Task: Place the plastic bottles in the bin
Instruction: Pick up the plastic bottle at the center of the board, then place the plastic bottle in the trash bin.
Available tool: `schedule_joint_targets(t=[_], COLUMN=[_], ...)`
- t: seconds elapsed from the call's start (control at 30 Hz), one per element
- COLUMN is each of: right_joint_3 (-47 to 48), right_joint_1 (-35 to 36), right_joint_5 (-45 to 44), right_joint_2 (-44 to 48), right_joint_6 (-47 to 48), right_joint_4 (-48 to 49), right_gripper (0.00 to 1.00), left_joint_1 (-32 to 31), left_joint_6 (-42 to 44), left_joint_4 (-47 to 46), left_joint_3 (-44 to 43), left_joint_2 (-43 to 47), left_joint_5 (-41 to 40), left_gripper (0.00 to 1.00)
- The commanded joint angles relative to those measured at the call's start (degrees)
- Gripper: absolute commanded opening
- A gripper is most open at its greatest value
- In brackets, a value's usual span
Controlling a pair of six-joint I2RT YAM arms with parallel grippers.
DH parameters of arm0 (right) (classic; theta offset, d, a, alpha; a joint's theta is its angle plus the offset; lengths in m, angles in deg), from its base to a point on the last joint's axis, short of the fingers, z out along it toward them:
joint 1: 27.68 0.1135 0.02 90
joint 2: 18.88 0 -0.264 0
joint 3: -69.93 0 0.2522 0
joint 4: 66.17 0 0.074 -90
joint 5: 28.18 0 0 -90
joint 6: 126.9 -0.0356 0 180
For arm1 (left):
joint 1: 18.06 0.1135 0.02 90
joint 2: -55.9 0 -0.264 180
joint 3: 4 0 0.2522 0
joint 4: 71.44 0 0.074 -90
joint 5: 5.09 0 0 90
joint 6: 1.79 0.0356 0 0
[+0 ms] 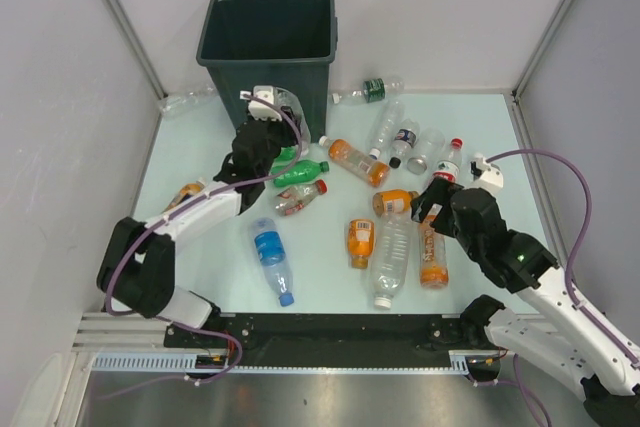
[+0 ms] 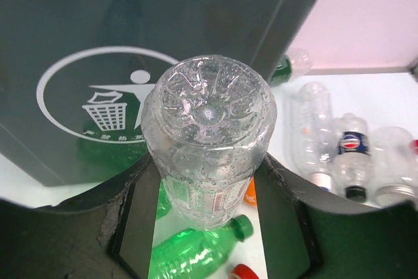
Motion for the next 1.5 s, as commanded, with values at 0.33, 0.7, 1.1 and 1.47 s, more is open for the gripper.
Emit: schedule_joint_targets(t=[0.33, 0.7, 1.1, 1.47], right_joint_3=[0.1, 0.1, 0.0, 0.1], right_joint_1=[-0.7, -0.8, -1.3, -1.9], right_joint_5=[-0.5, 0.3, 1.0, 1.0], right_joint_2=[1.8, 1.8, 0.6, 0.6], right_joint_6=[0.0, 0.0, 0.1, -0.2], right_joint_4=[0.7, 1.8, 2.4, 1.3], right_gripper=[0.97, 0.97, 0.97, 0.98], left_joint_1=[-0.7, -0.7, -0.4, 0.0], left_joint_6=[0.5, 4.3, 8.7, 8.4], left_joint_4=[10.7, -4.3, -5.5, -0.9], left_joint_3=[-1.3, -7.4, -31.3, -47.3], left_joint_2=[24.0, 25.3, 5.6, -12.1], left_joint_5=[13.4, 2.3, -2.9, -7.6], left_gripper=[0.45, 0.45, 0.51, 0.96])
